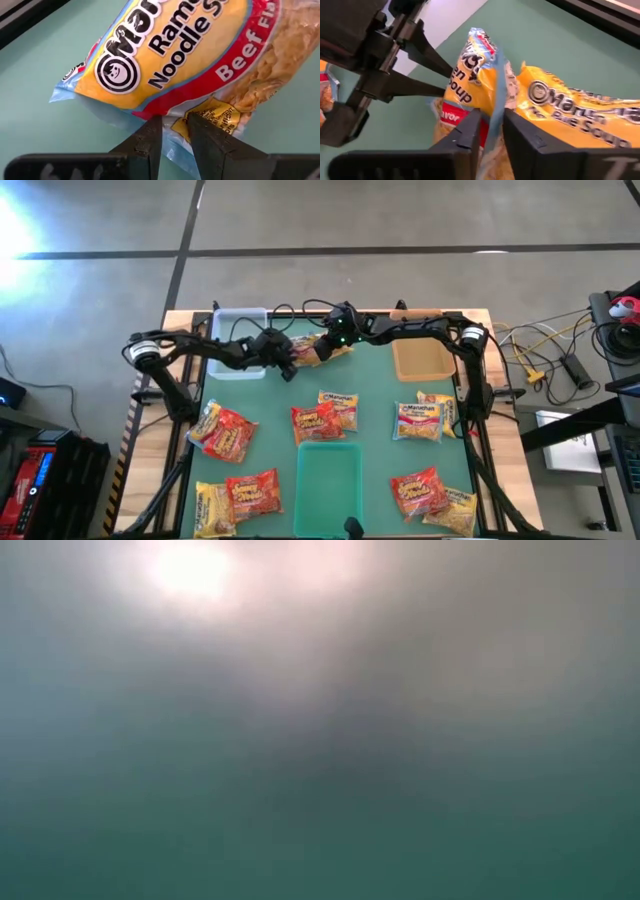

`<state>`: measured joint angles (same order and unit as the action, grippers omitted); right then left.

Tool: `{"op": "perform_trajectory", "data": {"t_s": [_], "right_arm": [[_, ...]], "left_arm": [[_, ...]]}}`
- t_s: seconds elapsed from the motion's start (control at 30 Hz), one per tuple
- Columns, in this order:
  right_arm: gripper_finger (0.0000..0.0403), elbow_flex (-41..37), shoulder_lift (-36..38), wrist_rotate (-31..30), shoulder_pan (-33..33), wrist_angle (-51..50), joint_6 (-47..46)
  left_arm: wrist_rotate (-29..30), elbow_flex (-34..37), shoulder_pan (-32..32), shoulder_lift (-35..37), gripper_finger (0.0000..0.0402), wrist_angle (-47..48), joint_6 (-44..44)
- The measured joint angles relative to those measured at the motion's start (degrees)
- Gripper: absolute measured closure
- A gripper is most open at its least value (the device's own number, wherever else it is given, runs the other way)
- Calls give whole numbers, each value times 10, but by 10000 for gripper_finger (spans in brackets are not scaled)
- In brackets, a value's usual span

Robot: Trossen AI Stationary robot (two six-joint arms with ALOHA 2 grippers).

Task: Sort Maruchan noodles
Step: Put the blue noodle pack into the yellow bin

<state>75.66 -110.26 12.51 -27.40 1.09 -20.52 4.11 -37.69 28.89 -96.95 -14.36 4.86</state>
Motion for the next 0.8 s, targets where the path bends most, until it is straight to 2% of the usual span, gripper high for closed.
{"op": "perform_trajectory", "data": {"t_s": [0.23,0.4,0.53,0.8], "right_arm": [[253,0,0,0,0,-16,-14],[219,0,0,-11,0,-15,-13],[207,0,-6,-36,-1,-12,-13],[207,0,-33,-31,0,4,-10]], "left_arm": [[0,-29,0,-30,322,-1,-8],[0,-41,-1,-45,322,-2,-9],[1,-45,-4,-45,322,2,-9],[0,-48,-6,-44,322,7,-11]]}}
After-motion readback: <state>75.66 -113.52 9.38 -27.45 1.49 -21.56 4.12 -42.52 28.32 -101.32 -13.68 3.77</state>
